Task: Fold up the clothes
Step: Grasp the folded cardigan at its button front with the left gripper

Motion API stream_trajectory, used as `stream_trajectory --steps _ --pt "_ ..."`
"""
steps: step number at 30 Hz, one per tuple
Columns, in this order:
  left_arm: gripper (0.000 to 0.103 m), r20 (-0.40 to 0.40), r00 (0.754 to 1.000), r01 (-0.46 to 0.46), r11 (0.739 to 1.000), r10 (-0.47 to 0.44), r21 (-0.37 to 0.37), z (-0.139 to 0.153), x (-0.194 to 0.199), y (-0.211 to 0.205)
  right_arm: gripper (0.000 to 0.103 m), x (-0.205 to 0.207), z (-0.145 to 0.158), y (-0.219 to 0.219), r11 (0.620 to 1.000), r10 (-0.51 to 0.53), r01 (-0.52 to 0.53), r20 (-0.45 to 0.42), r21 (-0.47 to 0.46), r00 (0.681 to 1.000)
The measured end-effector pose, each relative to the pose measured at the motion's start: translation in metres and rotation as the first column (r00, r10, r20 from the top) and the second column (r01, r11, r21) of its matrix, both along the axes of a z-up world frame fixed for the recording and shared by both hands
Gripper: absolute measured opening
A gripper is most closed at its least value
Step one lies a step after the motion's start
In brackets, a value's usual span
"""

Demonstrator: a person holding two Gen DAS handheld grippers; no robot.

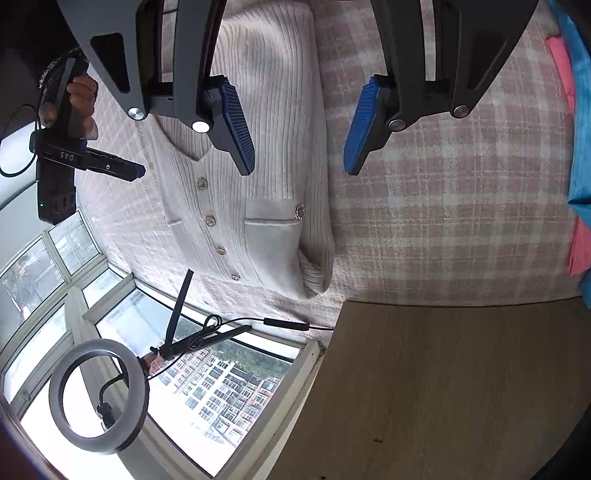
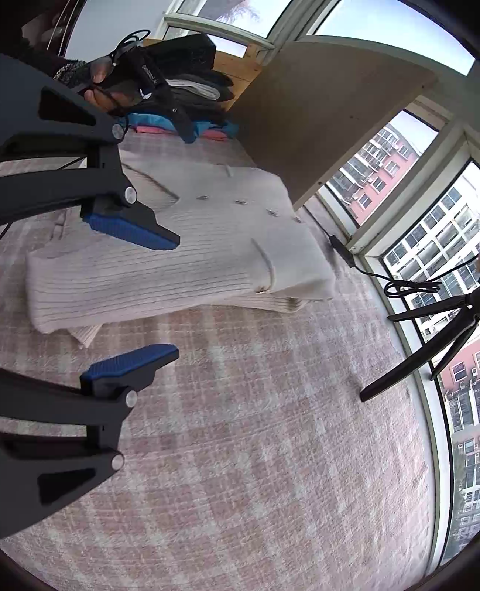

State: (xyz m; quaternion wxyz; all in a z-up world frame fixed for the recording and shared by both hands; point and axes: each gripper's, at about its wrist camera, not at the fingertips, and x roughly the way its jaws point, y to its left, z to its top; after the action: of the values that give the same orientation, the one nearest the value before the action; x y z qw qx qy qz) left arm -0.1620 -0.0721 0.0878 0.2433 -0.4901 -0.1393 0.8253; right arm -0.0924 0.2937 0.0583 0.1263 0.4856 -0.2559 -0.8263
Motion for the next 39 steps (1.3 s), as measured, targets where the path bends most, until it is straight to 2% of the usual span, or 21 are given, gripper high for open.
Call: stream_trajectory --steps 2,4,7,10,12,15,20,26,30,35,38,39 --pt "0.048 0.025 1.0 0.007 1.0 -0.007 0.0 -0.008 -0.009 0.004 0.053 -0.009 0.011 -0.009 0.999 0.026 -0.025 -0.02 0.036 0.999" --pt "0.048 0.049 0.999 0.016 1.0 -0.016 -0.002 -0.017 -0.015 0.008 0.057 -0.021 0.014 -0.017 0.992 0.055 -0.051 -0.029 0.119 0.998" --pt "0.048 0.063 0.998 0.022 1.0 -0.022 -0.009 -0.025 -0.015 0.011 0.061 -0.034 -0.001 -0.019 0.979 0.082 -0.085 0.028 0.184 0.996" --pt "0.048 0.063 0.998 0.025 1.0 -0.024 -0.017 -0.028 -0.011 0.012 0.061 -0.036 -0.022 -0.008 0.984 0.061 -0.074 0.085 0.161 0.995" --pt "0.048 0.066 0.998 0.015 1.0 -0.014 -0.012 -0.03 -0.008 0.011 0.061 -0.033 -0.032 0.001 0.993 0.041 -0.051 0.094 0.102 0.995" --pt "0.049 0.072 0.997 0.013 1.0 -0.013 -0.001 -0.034 -0.005 0.013 0.061 -0.027 -0.04 0.009 0.999 0.026 -0.028 0.082 0.018 0.996" --pt "0.049 0.114 0.993 0.008 0.999 -0.012 0.036 -0.043 -0.007 0.015 0.061 -0.021 -0.044 0.008 0.997 0.035 -0.032 0.055 -0.071 0.998" --pt "0.05 0.114 0.993 0.002 0.999 -0.007 0.047 -0.045 -0.006 0.016 0.061 -0.02 -0.043 -0.008 0.993 0.106 -0.105 0.025 -0.05 0.994" --pt "0.049 0.118 0.993 0.017 0.998 -0.025 0.068 -0.046 -0.005 0.018 0.061 -0.02 -0.045 -0.013 0.985 0.143 -0.138 0.04 -0.103 0.989" --pt "0.049 0.106 0.993 0.049 0.997 -0.055 0.057 -0.045 -0.004 0.03 0.059 -0.025 -0.042 -0.041 0.972 0.235 -0.234 0.043 -0.03 0.971" --pt "0.043 0.098 0.993 0.057 0.998 -0.061 0.041 -0.044 -0.003 0.037 0.047 -0.027 -0.042 -0.051 0.97 0.241 -0.242 0.047 0.002 0.969" --pt "0.035 0.097 0.993 0.058 0.997 -0.063 0.046 -0.044 -0.003 0.039 0.043 -0.027 -0.043 -0.051 0.972 0.235 -0.235 0.05 -0.007 0.971"
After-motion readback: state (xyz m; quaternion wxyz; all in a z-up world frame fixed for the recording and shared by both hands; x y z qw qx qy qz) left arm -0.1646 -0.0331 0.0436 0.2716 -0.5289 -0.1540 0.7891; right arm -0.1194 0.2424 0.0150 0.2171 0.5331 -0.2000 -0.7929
